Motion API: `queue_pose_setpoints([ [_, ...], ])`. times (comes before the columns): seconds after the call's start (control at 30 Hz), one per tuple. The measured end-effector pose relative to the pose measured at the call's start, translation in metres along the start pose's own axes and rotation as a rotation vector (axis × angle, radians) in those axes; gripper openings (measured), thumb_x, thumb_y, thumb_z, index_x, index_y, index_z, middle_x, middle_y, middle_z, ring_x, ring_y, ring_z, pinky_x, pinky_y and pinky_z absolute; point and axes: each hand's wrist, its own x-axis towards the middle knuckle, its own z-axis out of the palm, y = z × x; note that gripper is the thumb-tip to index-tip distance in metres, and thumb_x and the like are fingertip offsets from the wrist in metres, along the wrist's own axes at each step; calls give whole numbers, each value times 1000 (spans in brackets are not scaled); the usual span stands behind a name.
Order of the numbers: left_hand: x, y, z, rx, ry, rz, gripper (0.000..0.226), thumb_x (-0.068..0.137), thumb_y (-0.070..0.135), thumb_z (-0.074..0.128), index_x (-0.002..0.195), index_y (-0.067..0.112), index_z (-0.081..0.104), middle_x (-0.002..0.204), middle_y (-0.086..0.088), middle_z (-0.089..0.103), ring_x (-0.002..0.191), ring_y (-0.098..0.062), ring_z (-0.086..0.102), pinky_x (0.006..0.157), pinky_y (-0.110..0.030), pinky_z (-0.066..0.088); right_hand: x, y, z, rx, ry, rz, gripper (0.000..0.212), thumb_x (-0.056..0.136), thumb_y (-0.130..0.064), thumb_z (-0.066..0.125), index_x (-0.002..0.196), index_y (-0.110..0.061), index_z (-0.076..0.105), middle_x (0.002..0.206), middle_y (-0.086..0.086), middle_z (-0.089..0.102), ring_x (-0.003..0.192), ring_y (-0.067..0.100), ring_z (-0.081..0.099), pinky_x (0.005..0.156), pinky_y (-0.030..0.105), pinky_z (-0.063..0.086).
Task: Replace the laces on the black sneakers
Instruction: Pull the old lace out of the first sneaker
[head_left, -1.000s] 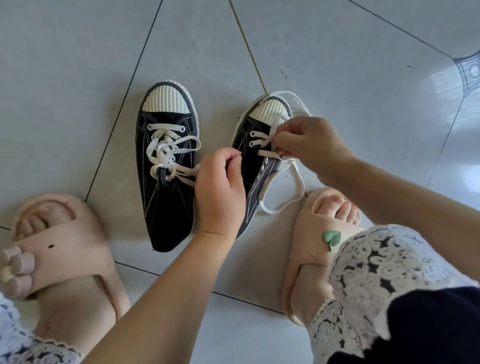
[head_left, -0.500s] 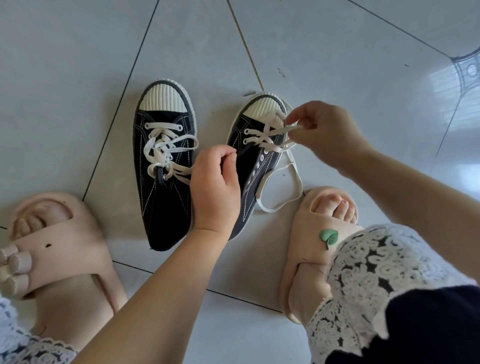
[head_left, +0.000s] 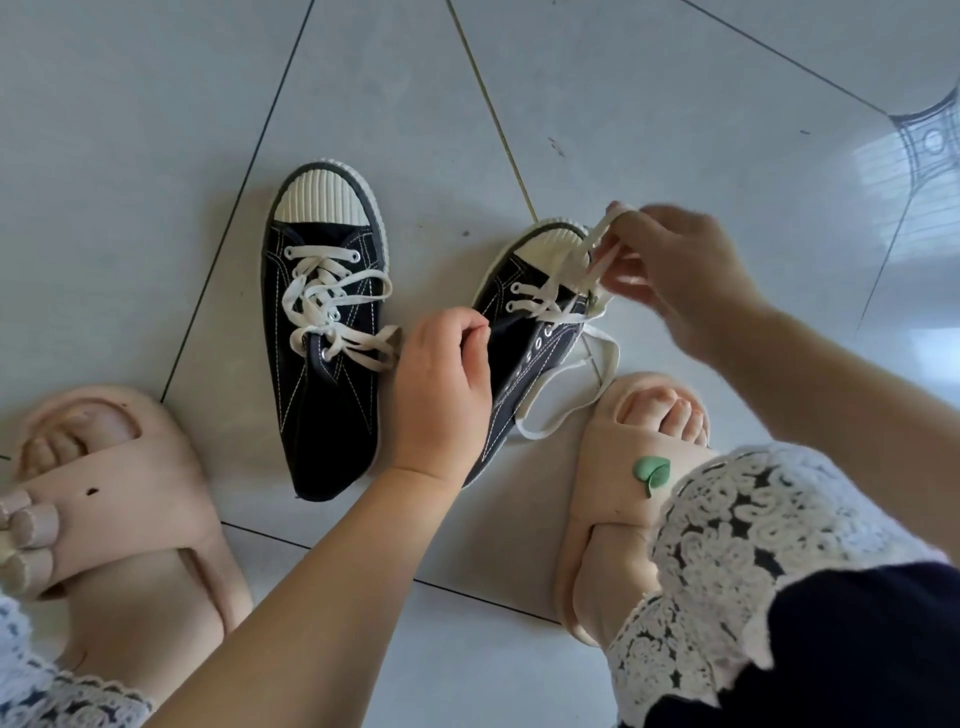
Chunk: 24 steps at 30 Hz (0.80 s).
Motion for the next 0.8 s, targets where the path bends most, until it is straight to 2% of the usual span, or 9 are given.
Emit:
queue_pose_setpoints([
  [0.03, 0, -1, 0, -2, 1, 0, 9, 85, 7, 55, 88, 1, 61, 81, -11, 64, 78, -13, 46, 71, -20, 34, -5, 4, 3, 255, -101, 156, 31, 91, -24, 54, 63, -14, 57, 57, 3, 60, 56, 19, 61, 62, 31, 55],
  [0.1, -1, -3, 0, -4, 3, -9, 9, 85, 8, 56, 88, 1, 61, 81, -11, 64, 77, -12, 45, 72, -17, 32, -10, 8, 3, 271, -171, 267, 39, 91, -31, 54, 55, -15, 54, 45, -2, 48, 41, 14, 50, 54, 29, 52],
  [0.2, -4, -2, -2, 30, -8, 24, 7, 87, 5, 56, 86, 0, 60, 79, -13, 62, 76, -14, 43, 70, -21, 34, -4, 2, -2, -497, 13, -88, 49, 87, -38, 56, 46, -15, 43, 38, -8, 33, 39, 11, 31, 48, 20, 34],
  [0.33, -1, -3, -10, 23, 65, -16, 7, 86, -1, 54, 84, -6, 59, 78, -16, 59, 75, -13, 44, 74, -14, 30, 13, -26, -33, -1180, 215, -442, 42, 83, -40, 58, 55, -16, 39, 55, -2, 40, 63, 23, 43, 52, 27, 27],
  [0.43, 1, -4, -13, 9, 93, -79, 8, 87, -1, 52, 86, -6, 58, 81, -13, 56, 77, -16, 44, 76, -9, 29, 20, -25, -50, -609, 351, -308, 34, 83, -41, 62, 61, -19, 48, 58, 1, 45, 56, 16, 46, 58, 31, 40],
  [0.53, -1, -2, -10, -5, 87, -80, 7, 87, -2, 53, 86, -5, 58, 82, -4, 49, 78, -9, 41, 76, -3, 28, 7, -10, -30, 45, 105, -10, 28, 91, -35, 56, 67, -21, 54, 60, -3, 58, 61, 9, 60, 70, 29, 53],
  [0.63, -2, -3, -9, -5, 93, -74, 7, 87, -2, 53, 85, -6, 58, 81, -5, 50, 77, -9, 42, 78, -2, 27, -6, 10, -3, 421, -148, 179, 36, 95, -33, 48, 64, -16, 58, 53, -3, 58, 52, 11, 59, 63, 31, 57],
  [0.73, -1, -4, -9, 4, 96, -63, 7, 87, -2, 53, 85, -5, 58, 81, -14, 56, 78, -15, 43, 77, -8, 29, -12, 20, 2, 159, -261, 147, 44, 96, -33, 46, 54, -19, 50, 44, -8, 32, 38, 8, 26, 38, 16, 34],
  [0.8, 0, -4, -10, 9, 98, -65, 7, 87, -2, 52, 85, -5, 58, 81, -15, 57, 77, -16, 43, 77, -6, 29, -8, 20, -6, -241, -206, 55, 46, 92, -38, 50, 51, -18, 52, 39, -11, 32, 35, 8, 24, 35, 14, 23],
])
